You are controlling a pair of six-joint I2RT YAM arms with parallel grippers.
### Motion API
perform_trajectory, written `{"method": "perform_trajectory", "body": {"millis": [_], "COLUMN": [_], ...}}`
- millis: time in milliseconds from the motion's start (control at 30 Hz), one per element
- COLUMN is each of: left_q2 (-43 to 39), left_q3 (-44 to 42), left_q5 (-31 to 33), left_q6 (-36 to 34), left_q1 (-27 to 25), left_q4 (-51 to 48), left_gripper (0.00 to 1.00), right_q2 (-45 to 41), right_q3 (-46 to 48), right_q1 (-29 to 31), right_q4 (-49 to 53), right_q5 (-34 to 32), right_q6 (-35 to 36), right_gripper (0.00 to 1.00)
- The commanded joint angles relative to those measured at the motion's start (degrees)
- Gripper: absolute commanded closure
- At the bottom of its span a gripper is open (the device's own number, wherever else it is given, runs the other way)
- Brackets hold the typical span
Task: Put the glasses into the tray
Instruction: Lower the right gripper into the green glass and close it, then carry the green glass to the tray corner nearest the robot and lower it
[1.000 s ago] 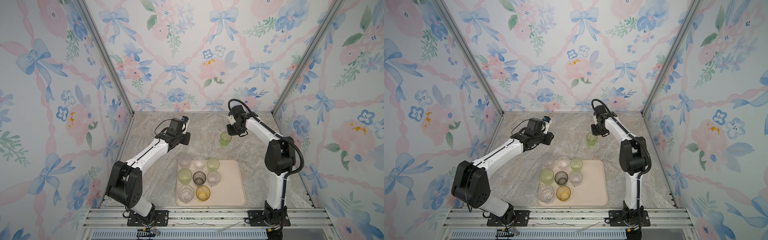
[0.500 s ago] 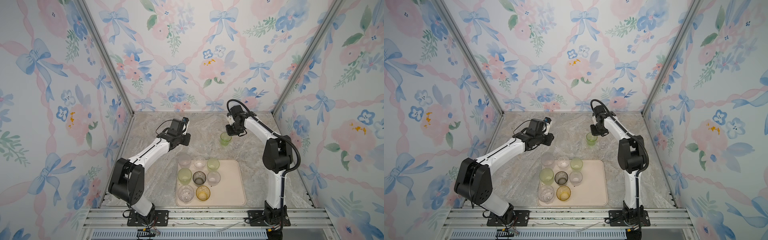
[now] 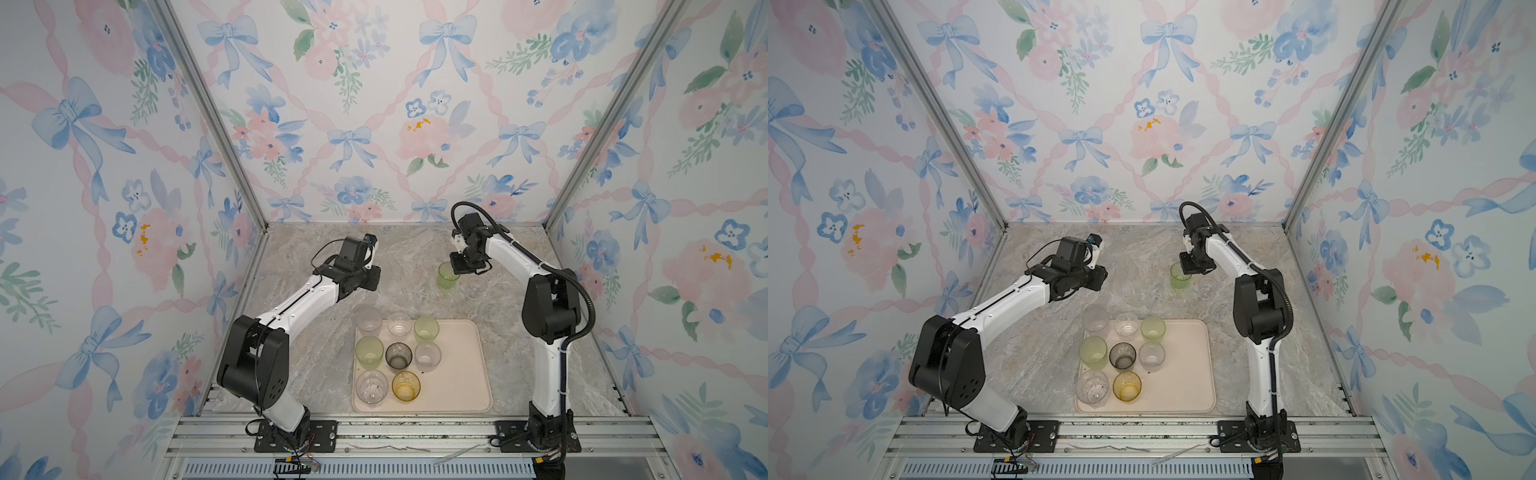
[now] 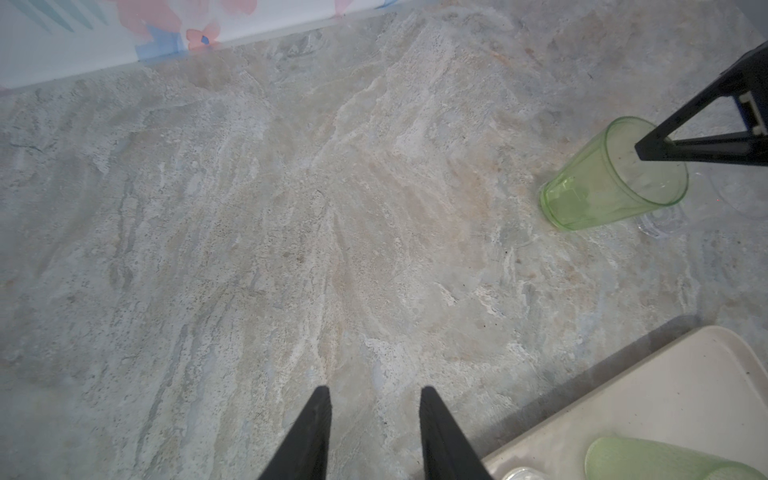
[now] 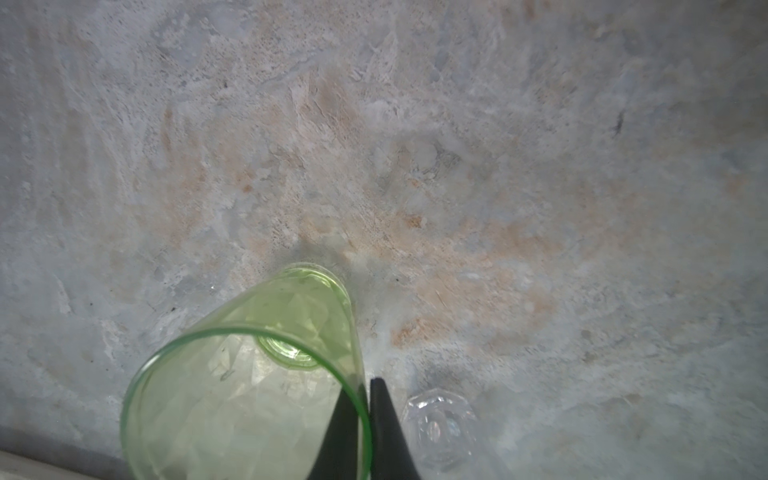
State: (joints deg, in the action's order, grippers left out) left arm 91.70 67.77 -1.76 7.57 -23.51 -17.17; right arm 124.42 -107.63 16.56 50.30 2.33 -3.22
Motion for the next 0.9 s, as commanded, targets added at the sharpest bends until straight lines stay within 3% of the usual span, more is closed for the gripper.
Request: {"method": "perform_trajectory", "body": {"millis": [0,367,633,867], "left_q2": [1.1,0.6,-1.2,-2.9], "left_q3": [1.1,0.2,-1.7,-2.3], "left_q5": [0.0,-0.3,-1.6,-0.6], "left_q6": [-1.0,-0.5,0.8,1.0], "left_q1": [0.5,0.6,0.3,-0.8], "left_q4": [0.6,0.7,2.2,2.3], "left_gripper": [0.61,0.62,0.62,0.62], "right_q2": [0.9,-8.9,-26.8,-45.1], "right_q3": [-1.6,3.7,14.1,24.2], "right_q1": [0.3,2.1,5.5,15.3], "right_q4": [0.9,-3.7,-2.2,9.6], "right_q5": [-0.1,-2.1,-5.2,-12.5], "right_q6": [0.2,0.0,-0.5,-3.0], "right_gripper": [0.98,1.00,1.00,1.00]}}
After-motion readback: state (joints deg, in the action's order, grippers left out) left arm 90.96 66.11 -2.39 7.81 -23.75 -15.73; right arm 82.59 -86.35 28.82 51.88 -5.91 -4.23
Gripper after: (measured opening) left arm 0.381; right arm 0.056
